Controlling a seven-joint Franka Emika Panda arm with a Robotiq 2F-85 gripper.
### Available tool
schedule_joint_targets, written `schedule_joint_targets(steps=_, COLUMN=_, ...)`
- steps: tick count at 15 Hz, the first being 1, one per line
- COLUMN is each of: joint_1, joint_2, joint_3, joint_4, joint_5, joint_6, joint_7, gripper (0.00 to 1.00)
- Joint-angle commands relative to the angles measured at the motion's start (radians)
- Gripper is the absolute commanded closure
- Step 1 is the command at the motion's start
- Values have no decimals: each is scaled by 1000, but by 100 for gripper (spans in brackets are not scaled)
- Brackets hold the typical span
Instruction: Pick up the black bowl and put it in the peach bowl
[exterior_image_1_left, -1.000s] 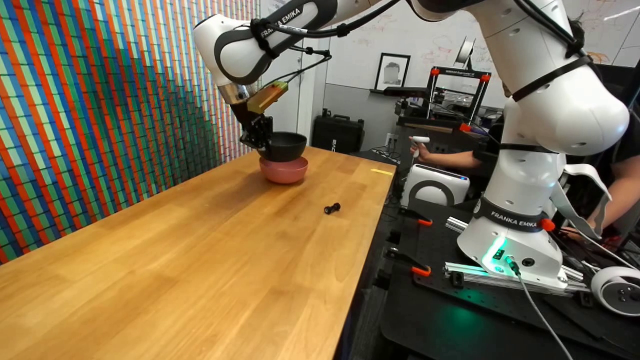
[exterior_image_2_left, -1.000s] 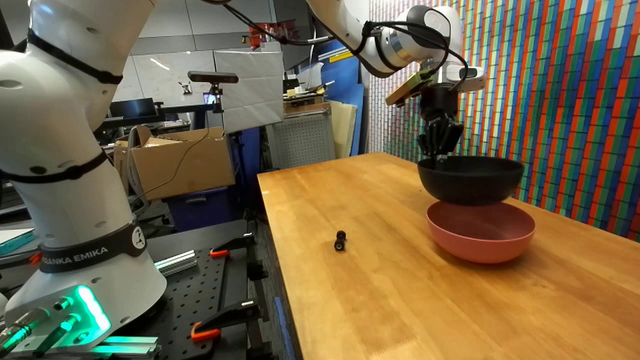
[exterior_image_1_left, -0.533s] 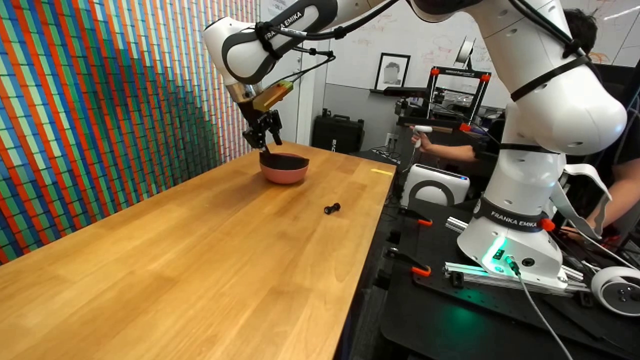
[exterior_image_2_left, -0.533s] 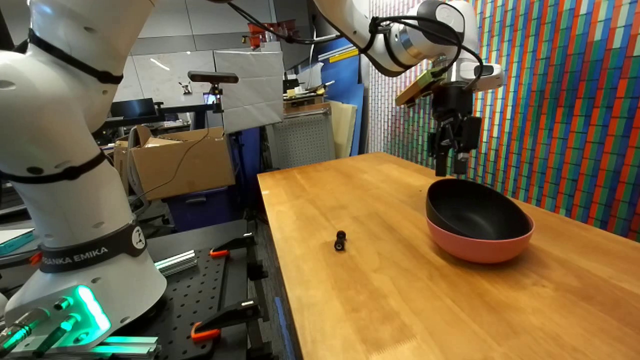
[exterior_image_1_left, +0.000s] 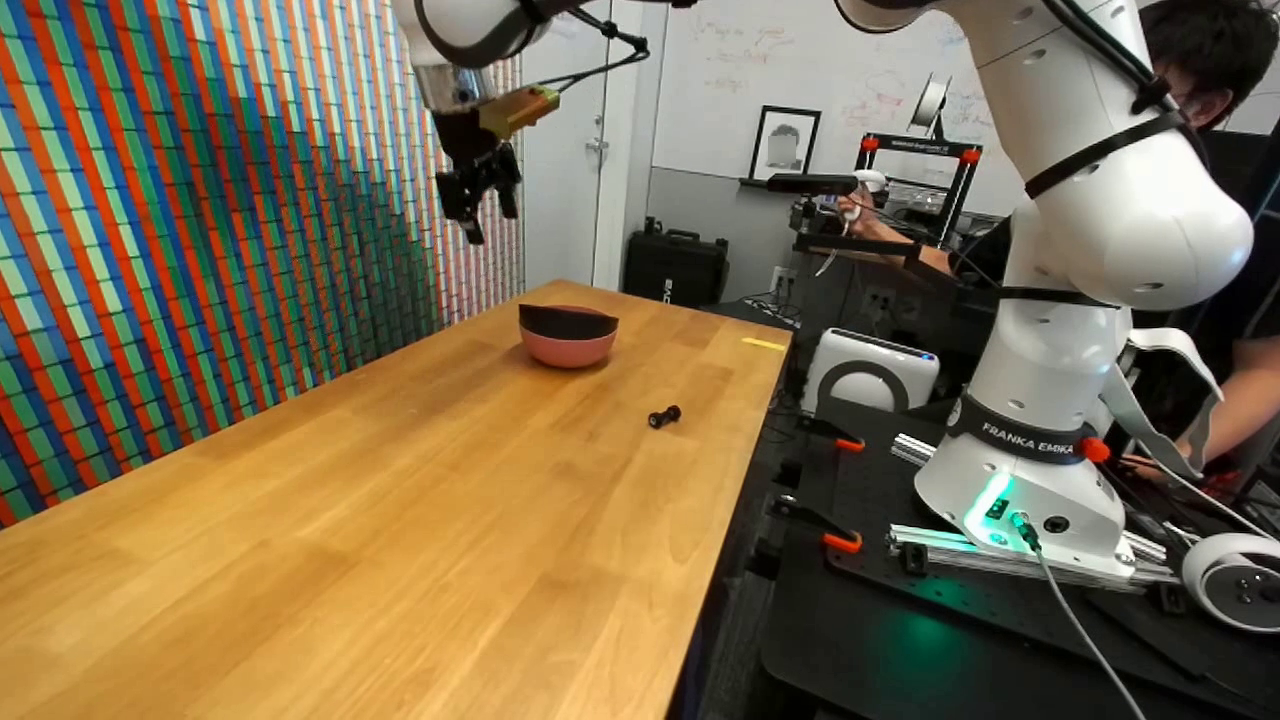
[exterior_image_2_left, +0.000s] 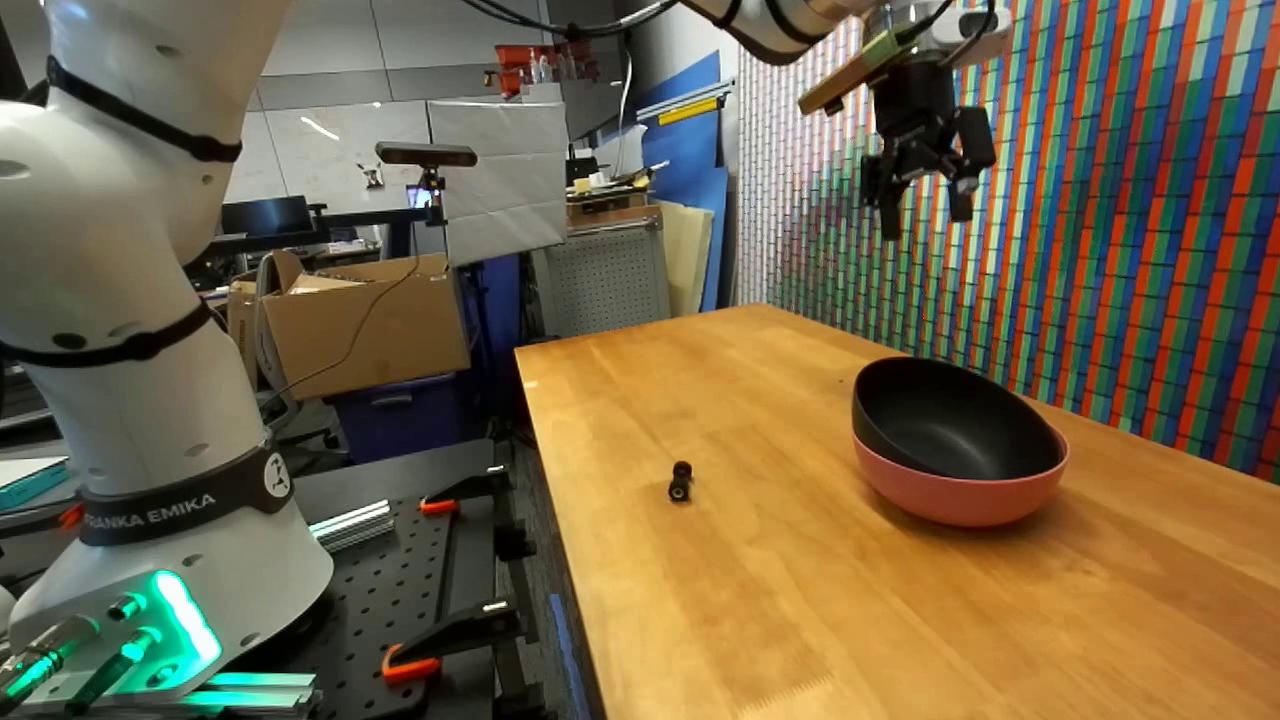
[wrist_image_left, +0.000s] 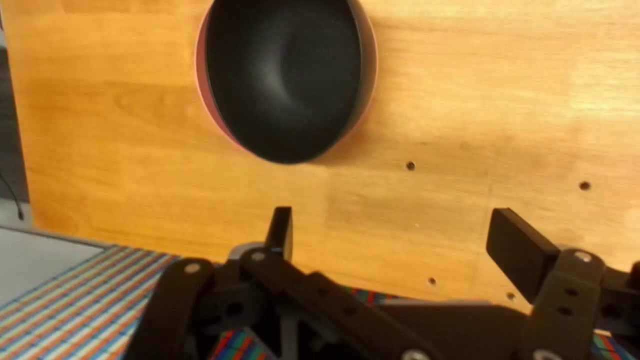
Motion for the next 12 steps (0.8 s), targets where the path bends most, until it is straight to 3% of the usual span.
schedule_joint_targets(steps=1, joint_1=-47, joint_2=-24, joint_3=52, joint_4=148, joint_5=86, joint_6=-71, joint_7=-194, gripper=0)
schedule_joint_targets(steps=7, joint_1=-125, joint_2=-22, joint_3=66, joint_4=301, joint_5=238, joint_6=-207, joint_7=-329, gripper=0)
schedule_joint_targets(steps=9, joint_1=-132, joint_2=-20, joint_3=49, joint_4=317, joint_5=241, joint_6=-250, joint_7=-310, gripper=0)
schedule_joint_targets(steps=10, joint_1=-117, joint_2=-49, joint_3=48, joint_4=247, joint_5=215, joint_6=-191, joint_7=-301, gripper=0)
schedule_joint_targets(steps=12, joint_1=-130, joint_2=-45, joint_3=48, joint_4=257, joint_5=217, joint_6=-211, joint_7=-301, gripper=0)
